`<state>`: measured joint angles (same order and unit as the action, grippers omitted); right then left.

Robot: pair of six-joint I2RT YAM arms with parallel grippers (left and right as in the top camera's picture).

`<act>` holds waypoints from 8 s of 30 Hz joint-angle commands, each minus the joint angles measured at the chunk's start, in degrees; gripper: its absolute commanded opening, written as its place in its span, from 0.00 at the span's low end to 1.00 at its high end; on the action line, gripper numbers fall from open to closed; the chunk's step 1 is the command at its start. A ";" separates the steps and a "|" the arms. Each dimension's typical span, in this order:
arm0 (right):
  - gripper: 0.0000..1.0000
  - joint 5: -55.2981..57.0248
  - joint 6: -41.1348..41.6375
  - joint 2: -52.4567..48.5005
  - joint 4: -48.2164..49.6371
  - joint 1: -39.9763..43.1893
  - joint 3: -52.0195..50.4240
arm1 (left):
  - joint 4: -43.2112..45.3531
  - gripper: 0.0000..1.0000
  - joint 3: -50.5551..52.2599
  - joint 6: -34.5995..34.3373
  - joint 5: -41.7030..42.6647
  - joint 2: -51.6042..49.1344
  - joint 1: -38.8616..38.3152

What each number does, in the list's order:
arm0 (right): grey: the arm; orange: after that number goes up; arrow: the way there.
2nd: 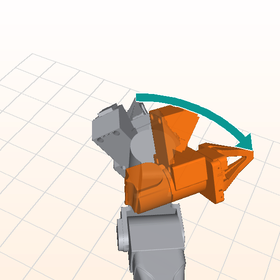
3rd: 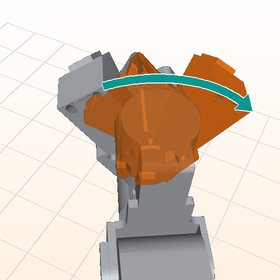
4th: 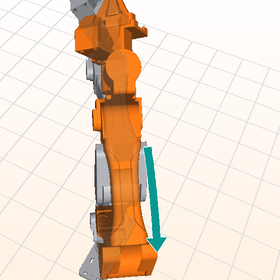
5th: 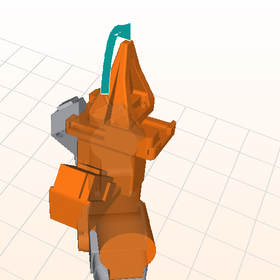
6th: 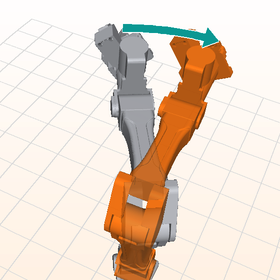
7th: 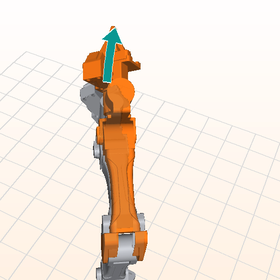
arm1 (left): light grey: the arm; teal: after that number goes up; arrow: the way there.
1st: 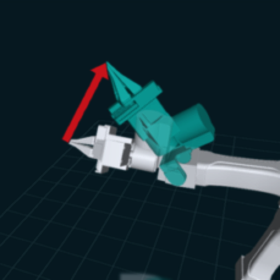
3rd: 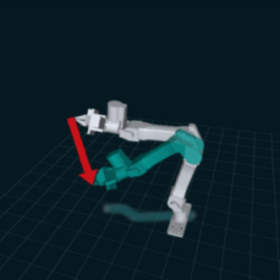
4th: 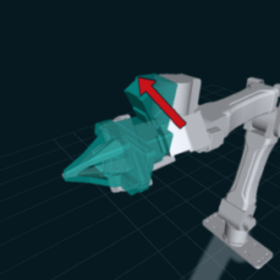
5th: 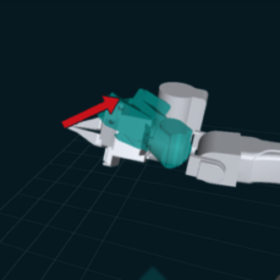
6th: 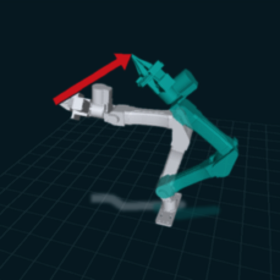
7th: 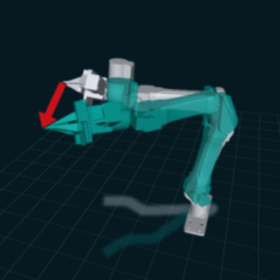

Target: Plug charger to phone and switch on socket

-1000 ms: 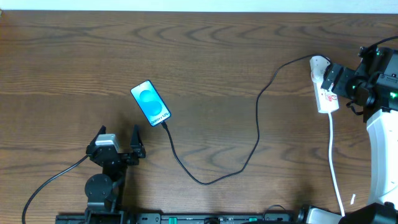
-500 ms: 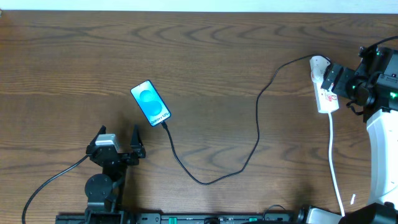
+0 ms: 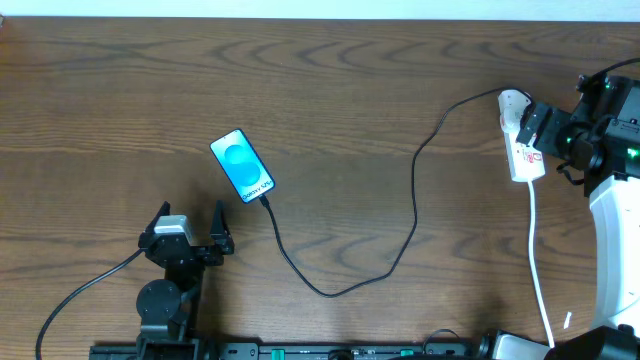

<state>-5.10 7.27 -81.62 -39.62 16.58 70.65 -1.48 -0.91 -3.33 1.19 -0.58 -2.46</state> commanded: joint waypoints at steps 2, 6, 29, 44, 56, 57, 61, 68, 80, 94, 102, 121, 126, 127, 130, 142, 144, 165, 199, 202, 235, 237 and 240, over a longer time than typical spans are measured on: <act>0.99 0.07 0.85 0.28 -0.07 -0.13 -0.17 | -2.73 0.91 0.68 0.94 -1.01 0.50 -0.20; 0.99 0.07 0.85 0.28 -0.07 -0.13 -0.17 | -2.73 0.91 0.68 0.94 -1.01 0.48 -0.20; 0.99 0.07 0.85 0.28 -0.07 -0.13 -0.17 | -2.73 0.91 0.68 0.94 -1.01 0.33 -0.20; 1.00 0.07 0.85 0.28 -0.07 -0.13 -0.17 | -2.73 0.91 0.68 0.94 -1.01 0.33 -0.20; 0.99 0.04 0.85 0.26 -0.70 -0.13 -0.17 | -2.73 0.91 0.68 0.94 -1.01 0.33 -0.20; 0.99 0.04 0.85 0.24 -0.70 -0.13 -0.17 | -2.73 0.91 0.68 0.94 -1.01 0.33 -0.20; 0.99 0.07 0.85 0.31 -0.68 -0.13 -0.17 | -2.73 0.91 0.68 0.94 -1.01 0.33 -0.20; 0.99 0.46 0.83 0.31 -0.72 -0.13 -0.35 | -2.73 0.91 0.68 0.94 -1.01 0.31 -0.20; 0.99 0.50 0.85 0.42 -1.73 -0.13 -0.42 | -2.73 0.91 0.68 0.94 -1.01 0.31 -0.20; 0.99 0.52 0.83 16.61 22.53 -1.31 -26.12 | -2.73 0.91 0.68 0.94 -1.01 0.31 -0.20; 0.99 0.74 0.74 27.28 40.72 -2.34 -45.79 | -2.73 0.91 0.68 0.94 -1.01 0.31 -0.20; 0.99 13.16 0.37 54.55 45.03 -10.38 -66.60 | -2.73 0.91 0.68 0.94 -1.01 0.31 -0.20; 0.99 14.73 0.35 61.31 44.98 -11.85 -69.77 | -2.73 0.91 0.68 0.96 -1.01 0.31 -0.20; 0.99 15.06 0.31 62.71 44.96 -12.11 -70.38 | -2.73 0.91 0.68 0.94 -1.01 0.31 -0.20; 0.99 15.50 -1.33 66.18 41.83 -12.83 -70.34 | -2.73 0.91 0.68 0.94 -1.01 0.31 -0.20; 0.99 15.45 -9.64 79.43 36.26 -16.13 -70.34 | -2.73 0.91 0.68 0.94 -1.01 0.31 -0.20; 0.99 15.41 -11.04 81.13 36.22 -16.41 -70.34 | -2.73 0.91 0.68 0.94 -1.01 0.31 -0.20; 0.99 8.41 -21.44 81.35 35.54 -17.79 -70.34 | -2.73 0.91 0.68 0.94 -1.01 0.31 -0.20; 0.99 14.56 -10.51 81.35 36.22 -17.79 -70.34 | -2.73 0.91 0.68 0.94 -1.01 0.31 -0.20; 0.99 14.56 -10.51 81.35 36.22 -17.77 -70.34 | -2.73 0.91 0.68 0.94 -1.01 0.31 -0.20; 0.99 14.53 -10.51 81.35 36.20 -17.77 -70.34 | -2.73 0.91 0.68 0.94 -1.01 0.31 -0.20; 0.99 14.53 -10.51 81.35 36.22 -17.77 -70.34 | -2.73 0.91 0.68 0.94 -1.01 0.31 -0.20; 0.99 14.56 -10.51 81.35 36.22 -17.77 -70.34 | -2.73 0.91 0.68 0.94 -1.01 0.31 -0.20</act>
<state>8.62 -3.95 -0.73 -3.36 -0.89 0.45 -1.91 -1.21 -2.92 1.32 -0.60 -2.48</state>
